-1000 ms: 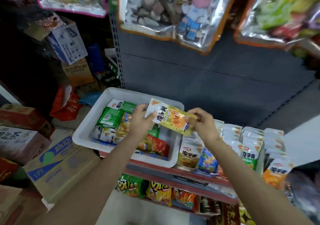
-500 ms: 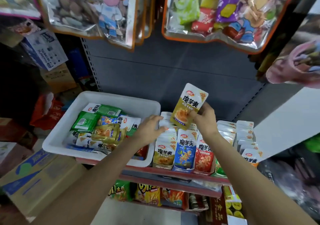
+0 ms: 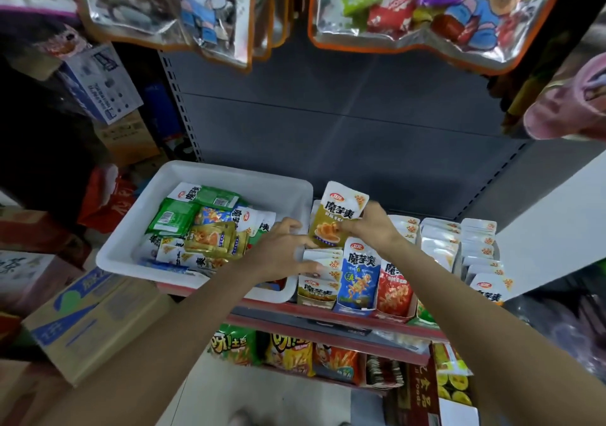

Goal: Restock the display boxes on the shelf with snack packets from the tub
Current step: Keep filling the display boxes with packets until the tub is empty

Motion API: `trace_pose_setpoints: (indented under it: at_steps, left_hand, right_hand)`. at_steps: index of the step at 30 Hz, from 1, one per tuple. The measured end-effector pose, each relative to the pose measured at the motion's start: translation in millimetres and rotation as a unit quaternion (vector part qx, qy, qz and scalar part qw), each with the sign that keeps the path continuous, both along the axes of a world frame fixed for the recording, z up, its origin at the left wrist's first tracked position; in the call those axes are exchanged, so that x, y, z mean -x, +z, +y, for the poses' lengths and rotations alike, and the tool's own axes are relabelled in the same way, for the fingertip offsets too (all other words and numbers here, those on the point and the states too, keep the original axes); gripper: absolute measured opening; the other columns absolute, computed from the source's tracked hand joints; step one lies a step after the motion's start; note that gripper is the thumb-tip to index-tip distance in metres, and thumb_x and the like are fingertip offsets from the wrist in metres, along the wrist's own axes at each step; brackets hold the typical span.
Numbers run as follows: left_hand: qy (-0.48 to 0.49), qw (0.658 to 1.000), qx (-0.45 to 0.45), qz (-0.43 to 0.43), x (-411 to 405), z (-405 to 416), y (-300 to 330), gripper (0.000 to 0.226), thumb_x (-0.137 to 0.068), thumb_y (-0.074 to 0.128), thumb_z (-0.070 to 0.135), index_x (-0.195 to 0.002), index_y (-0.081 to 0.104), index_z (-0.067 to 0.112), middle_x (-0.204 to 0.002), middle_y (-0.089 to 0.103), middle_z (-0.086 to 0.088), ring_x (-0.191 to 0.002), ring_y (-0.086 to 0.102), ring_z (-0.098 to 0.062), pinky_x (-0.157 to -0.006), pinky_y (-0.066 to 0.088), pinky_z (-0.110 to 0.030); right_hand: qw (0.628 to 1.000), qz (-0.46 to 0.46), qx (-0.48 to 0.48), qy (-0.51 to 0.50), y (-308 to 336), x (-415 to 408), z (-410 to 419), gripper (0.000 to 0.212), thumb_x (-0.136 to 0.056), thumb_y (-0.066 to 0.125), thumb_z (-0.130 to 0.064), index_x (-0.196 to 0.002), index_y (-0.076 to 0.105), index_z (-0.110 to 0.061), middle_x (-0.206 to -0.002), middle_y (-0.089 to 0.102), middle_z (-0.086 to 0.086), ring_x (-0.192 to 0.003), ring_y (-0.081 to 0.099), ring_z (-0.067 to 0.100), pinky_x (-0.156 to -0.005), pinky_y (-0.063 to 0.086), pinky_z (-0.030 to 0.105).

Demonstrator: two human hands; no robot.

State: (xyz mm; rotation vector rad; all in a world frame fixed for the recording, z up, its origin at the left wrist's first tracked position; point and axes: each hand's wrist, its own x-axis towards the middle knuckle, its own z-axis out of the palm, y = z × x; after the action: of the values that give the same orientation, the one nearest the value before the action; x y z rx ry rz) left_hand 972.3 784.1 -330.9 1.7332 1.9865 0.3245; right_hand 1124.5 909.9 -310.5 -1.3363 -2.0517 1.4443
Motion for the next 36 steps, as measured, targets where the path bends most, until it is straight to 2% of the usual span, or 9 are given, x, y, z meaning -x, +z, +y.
trace_pose_setpoints:
  at_steps: [2, 7, 10, 13, 18, 22, 25, 32, 36]
  left_hand:
    - [0.007, 1.0, -0.011, -0.01, 1.6, -2.8, -2.6, 0.053, -0.08, 0.062, 0.057, -0.126, 0.057, 0.032, -0.139, 0.032, 0.0, -0.132, 0.031, -0.014, -0.108, 0.03, -0.035]
    - [-0.004, 0.999, -0.019, -0.033, 3.7, -4.9, -3.1, 0.053, -0.083, 0.062, 0.049, -0.131, 0.052, 0.029, -0.125, 0.049, 0.005, -0.119, 0.044, -0.013, -0.099, 0.037, -0.033]
    - [0.006, 0.999, -0.025, -0.042, 4.2, -4.9, -3.8, 0.05, -0.084, 0.063, 0.046, -0.129, 0.053, 0.027, -0.124, 0.051, 0.005, -0.117, 0.045, -0.012, -0.098, 0.039, -0.034]
    - [0.02, 0.998, -0.029, -0.051, 5.8, -4.4, -6.6, 0.046, -0.084, 0.064, 0.043, -0.126, 0.055, 0.026, -0.123, 0.051, 0.004, -0.116, 0.047, -0.014, -0.096, 0.039, -0.033]
    - [0.054, 0.993, -0.04, -0.095, 15.5, -11.4, -11.5, 0.044, -0.084, 0.065, 0.042, -0.123, 0.057, 0.024, -0.118, 0.053, 0.007, -0.11, 0.051, -0.01, -0.094, 0.043, -0.032]
    - [0.12, 0.986, -0.075, -0.084, 42.8, -33.3, -20.3, 0.03, -0.09, 0.061, 0.023, -0.118, 0.06, 0.014, -0.115, 0.059, -0.001, -0.104, 0.055, -0.013, -0.091, 0.044, -0.026]
    - [0.182, 0.978, -0.071, -0.077, 75.5, -57.0, -28.4, 0.016, -0.089, 0.06, 0.014, -0.104, 0.064, 0.01, -0.111, 0.065, -0.007, -0.102, 0.06, -0.019, -0.089, 0.049, -0.034]
    - [0.214, 0.975, 0.036, 0.055, 140.7, -100.0, -37.2, 0.04, -0.089, 0.056, 0.028, -0.129, 0.053, 0.026, -0.118, 0.059, -0.005, -0.108, 0.057, -0.024, -0.085, 0.049, -0.034]
    - [0.184, 0.973, 0.128, 0.057, 154.5, -104.7, -42.6, 0.045, -0.091, 0.05, 0.043, -0.133, 0.047, 0.027, -0.11, 0.061, -0.003, -0.1, 0.057, -0.021, -0.077, 0.044, -0.029]
  right_hand:
    - [0.998, -0.041, -0.032, 0.026, -0.6, 0.1, 1.7, 0.018, -0.08, 0.069, -0.003, -0.095, 0.065, -0.013, -0.098, 0.07, 0.004, -0.086, 0.067, 0.019, -0.079, 0.056, 0.036]
    - [0.985, -0.013, -0.164, 0.058, -2.5, 3.2, 4.5, 0.014, -0.085, 0.065, -0.005, -0.095, 0.062, -0.015, -0.092, 0.064, -0.004, -0.078, 0.059, 0.011, -0.068, 0.047, 0.018]
    - [0.953, -0.122, -0.258, 0.099, -15.1, 5.0, 5.7, 0.024, -0.09, 0.054, -0.005, -0.105, 0.067, -0.016, -0.096, 0.07, 0.005, -0.087, 0.064, 0.021, -0.076, 0.052, 0.032]
    - [0.899, -0.269, -0.293, 0.183, -24.3, 9.1, 2.3, 0.028, -0.09, 0.048, -0.008, -0.107, 0.067, -0.019, -0.109, 0.064, 0.009, -0.099, 0.06, 0.026, -0.076, 0.047, 0.03]
    - [0.899, -0.251, -0.325, 0.15, -12.3, 16.7, -13.7, 0.031, -0.093, 0.046, -0.012, -0.117, 0.065, -0.014, -0.12, 0.059, 0.009, -0.114, 0.05, 0.025, -0.09, 0.046, 0.036]
    - [0.938, -0.129, -0.287, 0.142, -1.0, 44.5, -33.9, 0.027, -0.093, 0.048, -0.008, -0.114, 0.066, -0.012, -0.117, 0.061, 0.008, -0.109, 0.054, 0.022, -0.09, 0.042, 0.028]
    - [0.943, -0.09, -0.257, 0.192, -7.5, 79.1, -55.6, 0.024, -0.093, 0.049, -0.009, -0.11, 0.067, -0.013, -0.114, 0.064, 0.006, -0.104, 0.058, 0.022, -0.092, 0.044, 0.029]
    - [0.922, -0.199, -0.167, 0.287, -62.5, 155.3, -99.2, 0.035, -0.094, 0.048, -0.014, -0.129, 0.052, -0.011, -0.116, 0.062, 0.014, -0.1, 0.06, 0.029, -0.078, 0.045, 0.028]
    - [0.898, -0.295, -0.181, 0.27, -85.9, 172.2, -107.9, 0.031, -0.091, 0.048, -0.009, -0.12, 0.056, -0.015, -0.109, 0.065, 0.012, -0.094, 0.064, 0.028, -0.078, 0.054, 0.034]
